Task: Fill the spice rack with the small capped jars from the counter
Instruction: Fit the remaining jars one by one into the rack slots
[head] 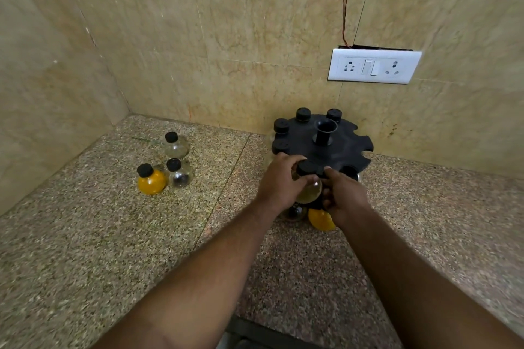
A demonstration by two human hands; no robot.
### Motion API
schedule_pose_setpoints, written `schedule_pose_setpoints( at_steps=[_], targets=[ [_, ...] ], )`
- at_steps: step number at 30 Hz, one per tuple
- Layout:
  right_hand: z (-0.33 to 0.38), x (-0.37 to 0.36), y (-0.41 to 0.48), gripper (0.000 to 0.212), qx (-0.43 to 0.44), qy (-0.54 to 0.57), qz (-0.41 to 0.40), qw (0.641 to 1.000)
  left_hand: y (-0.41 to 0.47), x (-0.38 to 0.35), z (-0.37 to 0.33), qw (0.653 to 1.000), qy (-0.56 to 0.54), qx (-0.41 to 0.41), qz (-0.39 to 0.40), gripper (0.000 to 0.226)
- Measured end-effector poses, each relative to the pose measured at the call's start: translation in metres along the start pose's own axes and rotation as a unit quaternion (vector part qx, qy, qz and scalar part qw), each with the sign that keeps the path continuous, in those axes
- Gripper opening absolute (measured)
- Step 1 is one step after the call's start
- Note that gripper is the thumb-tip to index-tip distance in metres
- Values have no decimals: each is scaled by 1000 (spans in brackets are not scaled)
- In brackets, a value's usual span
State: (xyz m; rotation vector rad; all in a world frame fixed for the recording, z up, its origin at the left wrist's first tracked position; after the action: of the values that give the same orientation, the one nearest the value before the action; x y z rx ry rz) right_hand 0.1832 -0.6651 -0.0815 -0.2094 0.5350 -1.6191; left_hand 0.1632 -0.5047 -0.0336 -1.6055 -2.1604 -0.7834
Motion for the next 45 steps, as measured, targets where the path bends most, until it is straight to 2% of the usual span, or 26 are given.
schedule_pose_setpoints(
  at_steps=[7, 15, 20, 25, 28, 33, 36, 38, 41, 45],
  targets=[
    [6, -1, -1, 21, 19, -51, 9, 998, 3, -10, 2, 996, 68, 4, -53, 57],
    [-10, -24, -12, 27, 61, -49, 34, 996, 2, 9, 23, 994, 25, 35, -102, 54],
    [-29, -55, -20, 34, 64, -76, 39, 994, 8, 35, 52, 987, 5, 82, -139, 39],
    [-60, -93, -15, 35, 92, -206, 82, 971, 0, 51, 99, 983, -21, 128, -130, 33],
    [-82, -127, -10, 26, 97, -278, 115, 949, -10, 67, 144, 973, -33, 186, -136, 34],
    [-113, -193, 0, 45, 131, -444, 139, 875, -31, 103, 216, 948, -40, 269, -164, 41],
    [-132, -236, 4, 54, 147, -510, 178, 829, -42, 126, 251, 927, -40, 300, -221, 58],
    [-147, -261, 9, 61, 154, -552, 201, 794, -40, 142, 266, 920, -37, 313, -234, 62],
    [-166, -286, 15, 74, 171, -631, 228, 722, -32, 163, 279, 915, -27, 322, -241, 61],
    [-193, -309, 33, 91, 130, -721, 241, 637, -18, 181, 295, 924, 4, 306, -228, 62]
  ],
)
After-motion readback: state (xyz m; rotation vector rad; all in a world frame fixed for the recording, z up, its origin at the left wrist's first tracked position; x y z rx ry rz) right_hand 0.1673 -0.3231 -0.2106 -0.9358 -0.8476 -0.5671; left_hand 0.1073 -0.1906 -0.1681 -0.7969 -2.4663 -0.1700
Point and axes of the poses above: each hand's wrist, its own y-axis towards the middle knuckle, its own x-axis out of the back of the hand, z = x × y, the point moved 8 cm from there along y, towards the middle knuckle, and after that the axes turned 1 degree about -y, right-handed, at the moved point
